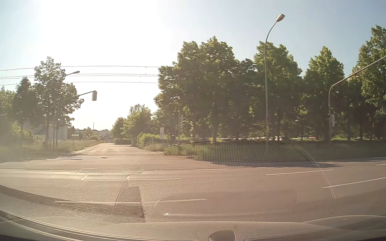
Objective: Follow the waypoints while adhering to traffic rules and regulations
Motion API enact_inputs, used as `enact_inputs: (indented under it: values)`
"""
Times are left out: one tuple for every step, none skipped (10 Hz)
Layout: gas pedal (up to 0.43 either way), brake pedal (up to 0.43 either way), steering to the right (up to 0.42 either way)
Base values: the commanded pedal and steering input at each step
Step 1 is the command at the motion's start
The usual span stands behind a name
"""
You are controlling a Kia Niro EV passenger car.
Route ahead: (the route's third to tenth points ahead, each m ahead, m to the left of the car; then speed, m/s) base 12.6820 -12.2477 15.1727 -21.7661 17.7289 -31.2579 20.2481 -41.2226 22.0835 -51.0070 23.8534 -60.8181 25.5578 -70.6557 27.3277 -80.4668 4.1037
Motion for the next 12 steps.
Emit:
enact_inputs:
  values:
    - [0.000, 0.000, 0.462]
    - [0.000, 0.000, 0.488]
    - [0.000, 0.000, 0.508]
    - [0.008, 0.000, 0.520]
    - [0.020, 0.000, 0.546]
    - [0.020, 0.000, 0.561]
    - [0.020, 0.000, 0.570]
    - [0.020, 0.000, 0.590]
    - [0.008, 0.000, 0.608]
    - [0.008, 0.000, 0.613]
    - [0.008, 0.000, 0.630]
    - [0.020, 0.000, 0.639]
